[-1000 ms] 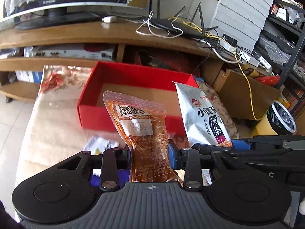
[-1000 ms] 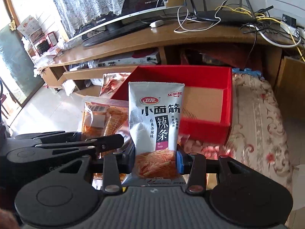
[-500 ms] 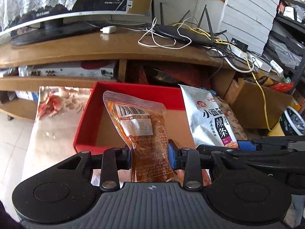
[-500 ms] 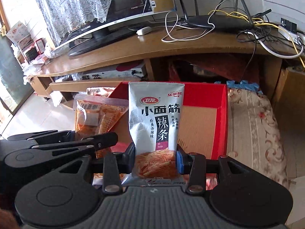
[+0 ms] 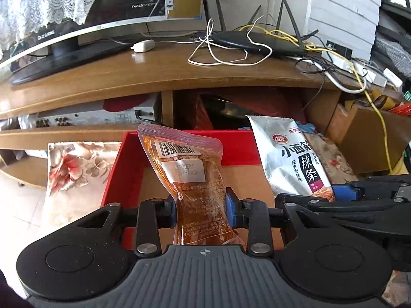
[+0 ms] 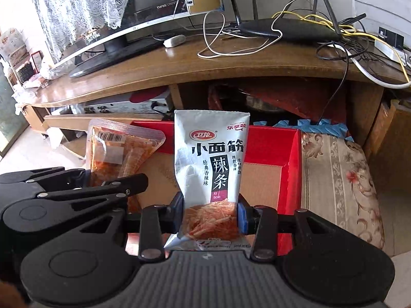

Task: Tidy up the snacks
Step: 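Lift both held bags and carry them over the red box, then open left gripper dropping orange bag while right gripper releases white bag into box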

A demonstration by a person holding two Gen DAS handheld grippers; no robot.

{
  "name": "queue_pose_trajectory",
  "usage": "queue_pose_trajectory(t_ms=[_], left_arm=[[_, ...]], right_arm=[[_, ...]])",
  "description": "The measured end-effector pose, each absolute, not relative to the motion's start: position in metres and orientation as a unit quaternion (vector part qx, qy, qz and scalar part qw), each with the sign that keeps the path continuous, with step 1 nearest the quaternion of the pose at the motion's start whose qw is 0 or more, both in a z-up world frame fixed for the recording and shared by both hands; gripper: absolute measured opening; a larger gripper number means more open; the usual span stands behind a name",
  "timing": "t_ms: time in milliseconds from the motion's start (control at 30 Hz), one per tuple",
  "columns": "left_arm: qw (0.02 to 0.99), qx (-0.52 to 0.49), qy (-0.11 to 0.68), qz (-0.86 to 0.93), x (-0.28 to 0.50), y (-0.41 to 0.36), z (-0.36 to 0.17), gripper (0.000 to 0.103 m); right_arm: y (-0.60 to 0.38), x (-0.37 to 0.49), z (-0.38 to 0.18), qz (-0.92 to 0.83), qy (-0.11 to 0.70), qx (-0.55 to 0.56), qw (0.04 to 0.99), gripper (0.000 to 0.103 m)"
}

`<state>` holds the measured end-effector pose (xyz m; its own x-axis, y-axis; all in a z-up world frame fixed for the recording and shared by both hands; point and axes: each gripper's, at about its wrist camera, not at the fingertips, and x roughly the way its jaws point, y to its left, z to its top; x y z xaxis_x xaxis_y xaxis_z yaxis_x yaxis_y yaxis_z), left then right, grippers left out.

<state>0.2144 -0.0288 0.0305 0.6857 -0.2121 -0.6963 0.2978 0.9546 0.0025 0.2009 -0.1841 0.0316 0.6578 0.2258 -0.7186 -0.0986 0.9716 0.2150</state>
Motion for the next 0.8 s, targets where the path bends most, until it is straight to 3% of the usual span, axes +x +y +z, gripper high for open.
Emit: queue_pose_trajectory(t_ms=[800], left_arm=[[0.902,0.093,0.407,-0.108,0.246,-0.038,-0.016,0.040]], right_arm=[[-0.174,0.236,-0.020,0.088,0.438,0.053,0.893,0.043]])
